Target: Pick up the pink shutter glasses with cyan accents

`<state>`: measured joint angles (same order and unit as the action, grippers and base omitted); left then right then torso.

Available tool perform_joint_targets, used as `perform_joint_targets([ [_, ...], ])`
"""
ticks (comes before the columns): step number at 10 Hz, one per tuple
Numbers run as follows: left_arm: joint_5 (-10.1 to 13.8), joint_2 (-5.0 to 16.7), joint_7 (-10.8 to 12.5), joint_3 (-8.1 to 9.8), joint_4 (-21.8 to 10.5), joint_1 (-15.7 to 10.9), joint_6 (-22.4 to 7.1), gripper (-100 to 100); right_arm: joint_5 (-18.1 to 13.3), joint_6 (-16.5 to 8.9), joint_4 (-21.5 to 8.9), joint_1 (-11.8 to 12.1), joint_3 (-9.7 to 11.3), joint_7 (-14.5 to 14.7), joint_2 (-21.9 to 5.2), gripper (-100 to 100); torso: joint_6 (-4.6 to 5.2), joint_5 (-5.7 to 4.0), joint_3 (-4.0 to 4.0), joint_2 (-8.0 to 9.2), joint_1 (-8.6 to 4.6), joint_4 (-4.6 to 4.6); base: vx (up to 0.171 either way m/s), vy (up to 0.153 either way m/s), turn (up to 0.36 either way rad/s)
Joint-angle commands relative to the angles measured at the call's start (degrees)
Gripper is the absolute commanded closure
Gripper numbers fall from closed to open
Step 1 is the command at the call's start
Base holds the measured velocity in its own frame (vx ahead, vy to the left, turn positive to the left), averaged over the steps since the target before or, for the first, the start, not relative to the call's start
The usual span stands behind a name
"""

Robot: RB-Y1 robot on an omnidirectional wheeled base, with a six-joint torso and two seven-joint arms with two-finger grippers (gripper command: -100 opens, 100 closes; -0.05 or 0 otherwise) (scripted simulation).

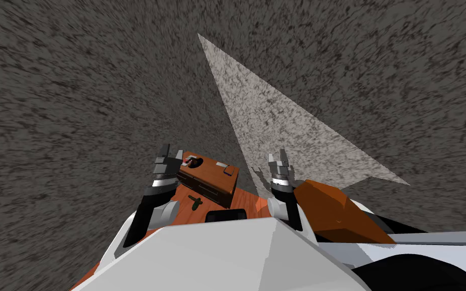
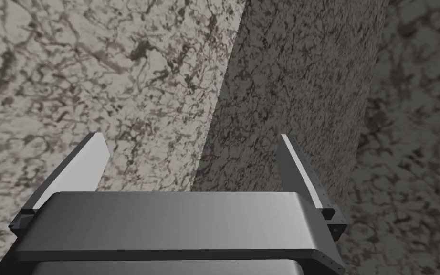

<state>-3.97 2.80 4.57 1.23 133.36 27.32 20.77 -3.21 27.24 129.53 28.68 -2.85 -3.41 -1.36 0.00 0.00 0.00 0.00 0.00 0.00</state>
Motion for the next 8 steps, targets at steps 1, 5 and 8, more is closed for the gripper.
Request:
perform_joint_targets([
  [1,0.0,0.0,0.0,0.00,0.0,0.0,0.0,0,-0.2,0.3,-1.5,-0.7,0.9,-0.1,-2.6,-100,0.00,0.00,0.00,0.00,0.00,0.00,-0.091,0.028,0.091],
  [5,0.0,0.0,0.0,-0.01,0.0,0.0,0.0,0,-0.8,1.4,-6.6,-2.8,4.1,-0.2,-8.9,-100,-0.02,0.07,0.33,0.58,0.32,0.13,-0.150,0.085,0.115],
  [8,0.0,0.0,0.0,-0.02,0.0,0.0,0.0,0,-1.6,2.4,-12.3,-5.0,7.4,0.1,-14.3,-100,-0.02,0.11,0.34,0.59,0.48,0.13,-0.150,0.125,0.189],
])
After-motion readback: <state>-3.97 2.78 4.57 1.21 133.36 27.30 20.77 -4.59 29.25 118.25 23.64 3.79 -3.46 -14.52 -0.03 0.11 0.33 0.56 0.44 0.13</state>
